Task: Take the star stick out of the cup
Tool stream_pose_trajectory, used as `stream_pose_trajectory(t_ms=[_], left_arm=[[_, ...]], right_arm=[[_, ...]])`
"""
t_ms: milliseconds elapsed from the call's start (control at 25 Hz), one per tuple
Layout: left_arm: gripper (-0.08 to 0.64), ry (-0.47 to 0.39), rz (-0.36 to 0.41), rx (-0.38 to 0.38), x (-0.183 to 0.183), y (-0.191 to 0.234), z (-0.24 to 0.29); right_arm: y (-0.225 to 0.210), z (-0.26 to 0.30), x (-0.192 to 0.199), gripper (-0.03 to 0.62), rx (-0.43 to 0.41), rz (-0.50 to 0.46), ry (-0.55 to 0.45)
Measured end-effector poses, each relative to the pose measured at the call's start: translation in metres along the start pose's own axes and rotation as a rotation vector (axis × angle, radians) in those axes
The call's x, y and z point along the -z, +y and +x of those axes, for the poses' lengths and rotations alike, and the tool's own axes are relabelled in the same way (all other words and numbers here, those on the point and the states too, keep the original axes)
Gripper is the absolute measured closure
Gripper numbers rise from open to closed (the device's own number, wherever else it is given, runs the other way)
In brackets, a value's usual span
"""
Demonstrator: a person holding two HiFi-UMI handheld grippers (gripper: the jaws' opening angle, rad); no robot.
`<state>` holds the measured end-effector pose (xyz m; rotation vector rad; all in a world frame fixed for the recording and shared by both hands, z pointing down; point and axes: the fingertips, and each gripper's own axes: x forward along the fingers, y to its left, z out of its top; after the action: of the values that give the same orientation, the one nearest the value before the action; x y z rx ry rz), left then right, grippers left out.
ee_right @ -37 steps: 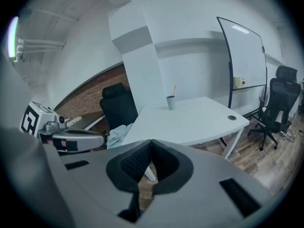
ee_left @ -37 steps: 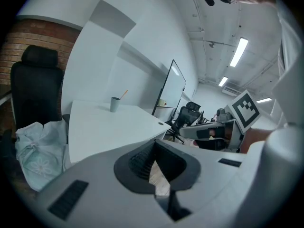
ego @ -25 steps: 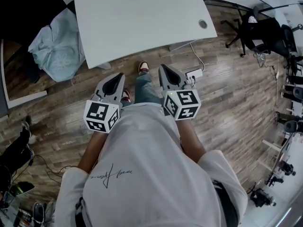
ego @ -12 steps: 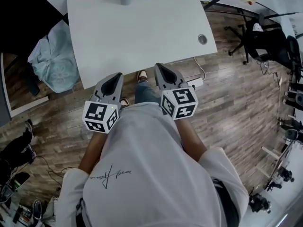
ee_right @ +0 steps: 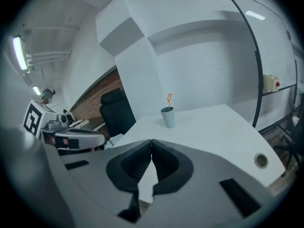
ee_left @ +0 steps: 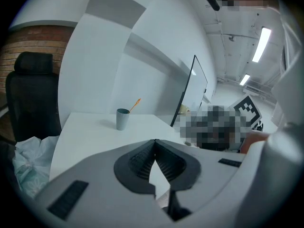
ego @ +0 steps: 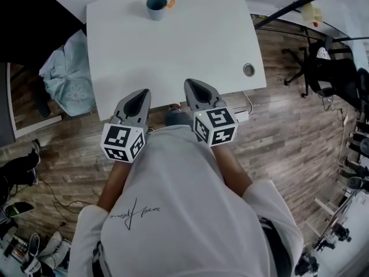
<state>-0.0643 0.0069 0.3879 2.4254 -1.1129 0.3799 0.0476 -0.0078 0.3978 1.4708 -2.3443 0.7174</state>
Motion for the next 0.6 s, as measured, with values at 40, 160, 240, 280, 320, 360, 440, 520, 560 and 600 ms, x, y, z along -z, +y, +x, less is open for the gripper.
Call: stream_pose_trajectory(t_ms=[40, 160, 240, 280, 320, 360, 440, 520, 560, 600], left_arm=[[0.552, -0.004, -0.002, -0.007, -0.002, 0.000, 0.005], [0.552, -0.003, 0.015, -0.030, -0.006, -0.002, 0.021], [0.552, 0.005, 0.031, -0.044, -0.005, -0.005, 0.032], [0.552, 0.008, 0.030, -0.048, -0.005, -0.007, 0.037], [0.552, 0.008, 0.025, -0.052, -0.005, -0.008, 0.041], [0.552, 0.008, 0.022, -0.057, -0.005, -0.009, 0.044], [0.552, 0.008, 0.018, -0.068, -0.006, -0.013, 0.050], [0.552, 0.009, 0.018, -0.078, -0.007, -0.016, 0.054], [0.552, 0.011, 0.019, -0.083, -0.007, -0.016, 0.055], [0.552, 0.013, 0.019, -0.089, -0.007, -0.016, 0.055]], right_arm=[[-0.004, 0.003, -0.002, 0.582, -0.009, -0.003, 0.001], [-0.016, 0.010, -0.005, 0.582, -0.033, -0.010, 0.006], [-0.024, 0.013, -0.007, 0.582, -0.049, -0.017, 0.009], [-0.027, 0.015, -0.008, 0.581, -0.056, -0.021, 0.010], [-0.029, 0.016, -0.008, 0.581, -0.064, -0.024, 0.011], [-0.032, 0.016, -0.008, 0.582, -0.072, -0.025, 0.012], [-0.038, 0.017, -0.007, 0.581, -0.089, -0.027, 0.014], [-0.044, 0.018, -0.008, 0.581, -0.102, -0.030, 0.012], [-0.046, 0.020, -0.009, 0.581, -0.108, -0.033, 0.008], [-0.047, 0.022, -0.010, 0.582, -0.112, -0.035, 0.005]])
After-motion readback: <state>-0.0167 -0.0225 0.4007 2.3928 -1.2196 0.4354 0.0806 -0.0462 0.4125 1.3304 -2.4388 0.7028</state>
